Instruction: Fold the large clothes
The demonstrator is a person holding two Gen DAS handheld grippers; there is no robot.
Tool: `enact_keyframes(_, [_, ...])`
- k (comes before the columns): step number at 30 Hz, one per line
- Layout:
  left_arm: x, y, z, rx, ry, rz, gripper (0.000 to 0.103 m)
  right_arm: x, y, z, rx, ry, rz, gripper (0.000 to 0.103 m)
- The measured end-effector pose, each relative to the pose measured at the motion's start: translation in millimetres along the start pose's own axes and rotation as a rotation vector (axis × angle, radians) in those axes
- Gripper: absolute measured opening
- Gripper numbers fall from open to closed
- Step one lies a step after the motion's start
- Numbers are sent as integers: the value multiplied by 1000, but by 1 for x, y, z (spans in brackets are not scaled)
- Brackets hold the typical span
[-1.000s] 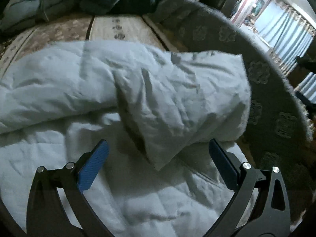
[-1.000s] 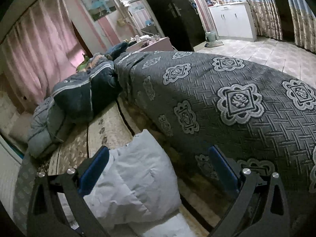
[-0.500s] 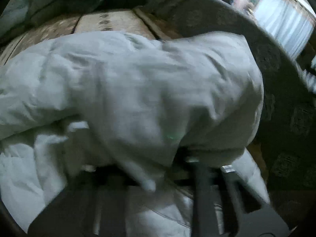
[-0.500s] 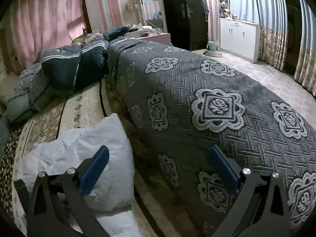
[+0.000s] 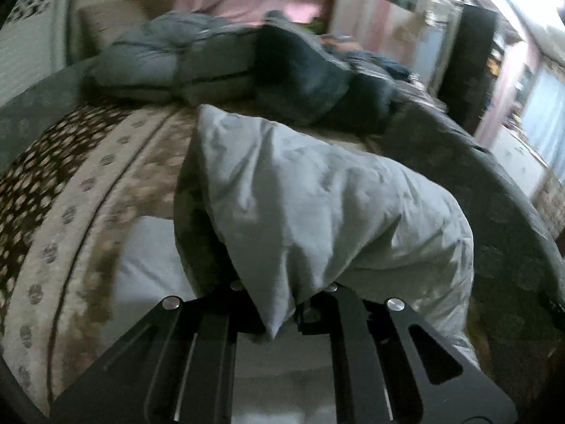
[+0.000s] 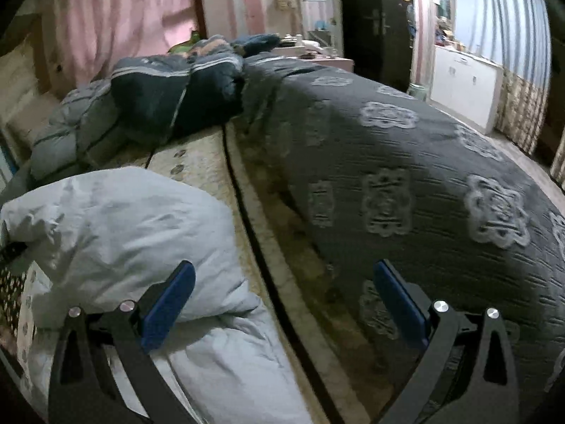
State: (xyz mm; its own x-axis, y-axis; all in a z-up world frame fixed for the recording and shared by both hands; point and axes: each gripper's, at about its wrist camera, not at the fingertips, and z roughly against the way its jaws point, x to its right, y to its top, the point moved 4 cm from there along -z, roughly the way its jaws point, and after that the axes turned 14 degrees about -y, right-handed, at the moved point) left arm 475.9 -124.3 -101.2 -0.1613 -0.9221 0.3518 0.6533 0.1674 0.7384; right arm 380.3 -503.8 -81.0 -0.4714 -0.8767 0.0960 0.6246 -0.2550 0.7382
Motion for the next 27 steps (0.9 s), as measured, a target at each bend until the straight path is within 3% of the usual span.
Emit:
enact_keyframes(3, [-44, 0, 1, -22, 36, 76, 7, -15, 5, 3, 29, 6, 16, 101])
enact_keyframes(7, [-83, -11, -14, -90, 98, 86, 10, -45, 8, -10, 25, 26, 36, 101])
enact_keyframes(9, [-96, -24, -25, -156, 131, 67, 17, -67, 5, -20, 4, 49, 51, 101])
enact_keyframes(12, [-116, -31, -31, -202, 225, 46, 49, -103, 2, -34, -12, 101, 79, 101])
enact_keyframes(14, [-138, -28, -17, -173, 260, 116, 82, -126, 1, -40, -15, 126, 87, 101])
enact_keyframes(16, [-156, -20, -1, -110, 268, 198, 82, -144, 1, -43, -10, 145, 83, 101])
enact_keyframes(18, [-161, -10, 9, -64, 272, 206, 86, -161, 2, -46, -16, 168, 79, 101])
enact_keyframes(21, [-155, -2, 5, -46, 270, 203, 90, -179, -2, -47, -14, 194, 111, 101])
enact_keyframes(24, [-163, -2, 15, -5, 249, 277, 89, -182, 0, -43, 21, 170, 176, 101])
enact_keyframes(26, [-169, 9, 46, 87, 336, 279, 87, -174, 4, -42, 37, 146, 174, 101])
enact_keyframes(27, [-171, 17, 66, 152, 416, 259, 86, -170, 6, -42, 40, 129, 164, 101])
